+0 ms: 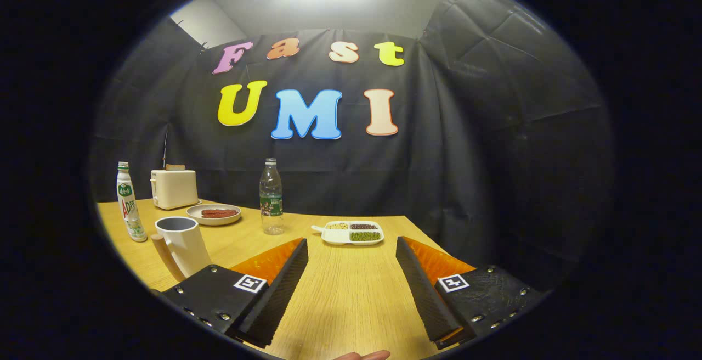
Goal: Take the bottle from table, then pour the juice into the cup, finally place the bottle on the coaster
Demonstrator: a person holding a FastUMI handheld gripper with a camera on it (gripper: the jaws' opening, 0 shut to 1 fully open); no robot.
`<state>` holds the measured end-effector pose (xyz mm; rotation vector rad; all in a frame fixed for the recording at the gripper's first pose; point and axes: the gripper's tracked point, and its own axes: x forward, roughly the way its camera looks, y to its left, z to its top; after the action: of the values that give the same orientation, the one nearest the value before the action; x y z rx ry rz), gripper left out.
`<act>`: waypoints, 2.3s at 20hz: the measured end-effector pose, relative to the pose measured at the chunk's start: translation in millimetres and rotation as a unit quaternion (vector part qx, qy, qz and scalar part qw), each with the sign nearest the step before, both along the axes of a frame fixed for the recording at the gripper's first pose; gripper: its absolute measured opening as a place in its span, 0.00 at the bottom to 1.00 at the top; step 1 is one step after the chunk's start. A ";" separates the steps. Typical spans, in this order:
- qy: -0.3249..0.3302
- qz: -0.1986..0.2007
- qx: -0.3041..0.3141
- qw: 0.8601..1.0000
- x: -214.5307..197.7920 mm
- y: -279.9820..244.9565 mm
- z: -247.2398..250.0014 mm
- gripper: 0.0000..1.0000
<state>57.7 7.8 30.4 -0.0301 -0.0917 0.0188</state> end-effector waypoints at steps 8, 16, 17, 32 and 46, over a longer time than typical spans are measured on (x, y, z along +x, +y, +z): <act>0.019 -0.026 -0.004 0.999 3.1 47.4 43.9 0.98; 0.000 -0.037 0.026 0.999 -44.9 169.4 75.3 0.98; -0.005 -0.035 0.025 0.999 -51.4 185.3 78.1 0.98; 0.000 0.077 0.004 0.997 -70.1 417.0 20.4 0.98; 0.026 0.133 -0.016 0.991 -12.0 487.6 -22.6 0.98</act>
<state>45.8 495.4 7.8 -0.0489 -0.0426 0.2865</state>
